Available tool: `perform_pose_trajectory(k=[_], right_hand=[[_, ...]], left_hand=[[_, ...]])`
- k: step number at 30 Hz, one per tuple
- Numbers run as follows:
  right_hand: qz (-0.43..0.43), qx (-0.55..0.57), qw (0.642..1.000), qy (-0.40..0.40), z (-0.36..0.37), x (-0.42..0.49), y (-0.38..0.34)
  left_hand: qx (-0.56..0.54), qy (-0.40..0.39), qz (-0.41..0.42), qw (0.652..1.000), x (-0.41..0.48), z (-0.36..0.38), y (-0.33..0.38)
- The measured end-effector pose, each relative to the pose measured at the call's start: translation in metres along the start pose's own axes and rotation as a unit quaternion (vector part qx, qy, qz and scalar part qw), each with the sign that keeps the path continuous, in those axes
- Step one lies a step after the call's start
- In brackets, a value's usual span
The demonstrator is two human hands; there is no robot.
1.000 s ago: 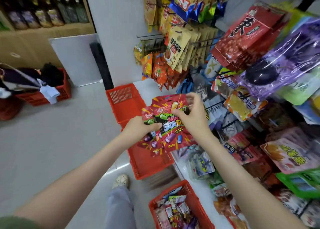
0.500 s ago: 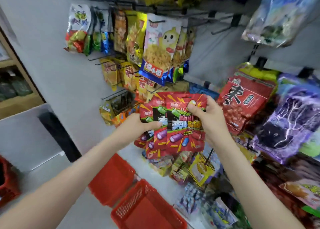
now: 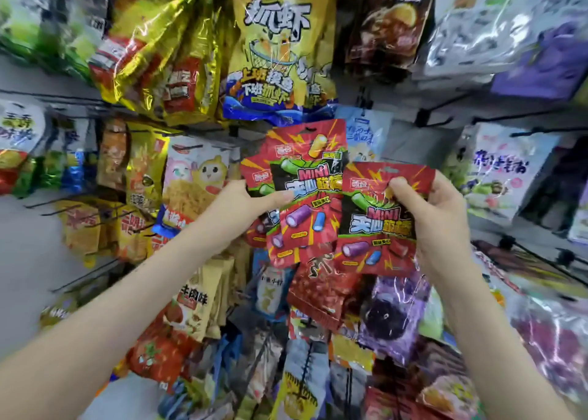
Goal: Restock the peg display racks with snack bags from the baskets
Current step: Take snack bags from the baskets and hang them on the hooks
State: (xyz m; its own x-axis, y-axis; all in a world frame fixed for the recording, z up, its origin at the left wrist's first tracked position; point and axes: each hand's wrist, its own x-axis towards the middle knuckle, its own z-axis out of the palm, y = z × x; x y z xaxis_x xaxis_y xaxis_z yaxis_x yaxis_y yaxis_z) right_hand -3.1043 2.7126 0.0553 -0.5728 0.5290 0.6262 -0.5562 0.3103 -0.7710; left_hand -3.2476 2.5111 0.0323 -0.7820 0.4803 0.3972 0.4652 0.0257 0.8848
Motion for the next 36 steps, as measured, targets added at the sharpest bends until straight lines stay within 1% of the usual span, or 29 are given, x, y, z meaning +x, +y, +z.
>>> perform_pose_trajectory(k=[3, 6, 10, 12, 15, 21, 25, 30, 33, 36], right_hand=[[-0.022, 0.001, 1.0, 0.021, -0.022, 0.03, -0.014], [-0.02, 0.002, 0.998, 0.052, -0.045, 0.059, -0.016], [0.002, 0.004, 0.993, 0.12, -0.074, 0.087, -0.01], [0.006, 0.0, 0.99, 0.14, -0.085, 0.1, -0.007], [0.019, -0.015, 0.99, 0.14, -0.09, 0.12, -0.001], [0.027, -0.053, 0.987, 0.148, -0.083, 0.145, 0.012], [0.034, -0.071, 0.986, 0.147, -0.082, 0.151, 0.022], [-0.009, -0.074, 0.988, 0.134, -0.082, 0.15, 0.021], [-0.038, -0.102, 0.987, 0.122, -0.084, 0.146, 0.02], [-0.057, -0.144, 0.98, 0.122, -0.088, 0.139, 0.019]], left_hand=[[-0.016, -0.008, 0.044, 0.999, 0.02, 0.024, 0.023], [-0.02, -0.022, 0.073, 0.997, 0.041, 0.041, 0.038], [-0.029, -0.037, 0.086, 0.995, 0.071, 0.057, 0.046], [-0.035, -0.05, 0.083, 0.995, 0.084, 0.064, 0.045], [-0.032, -0.049, 0.081, 0.995, 0.1, 0.069, 0.039], [-0.076, -0.036, 0.072, 0.994, 0.121, 0.071, 0.022], [-0.11, -0.05, 0.069, 0.99, 0.123, 0.075, 0.013], [-0.158, -0.003, 0.049, 0.986, 0.132, 0.075, 0.004], [-0.189, -0.014, 0.061, 0.98, 0.132, 0.077, 0.008], [-0.198, -0.048, 0.075, 0.976, 0.128, 0.086, 0.015]])
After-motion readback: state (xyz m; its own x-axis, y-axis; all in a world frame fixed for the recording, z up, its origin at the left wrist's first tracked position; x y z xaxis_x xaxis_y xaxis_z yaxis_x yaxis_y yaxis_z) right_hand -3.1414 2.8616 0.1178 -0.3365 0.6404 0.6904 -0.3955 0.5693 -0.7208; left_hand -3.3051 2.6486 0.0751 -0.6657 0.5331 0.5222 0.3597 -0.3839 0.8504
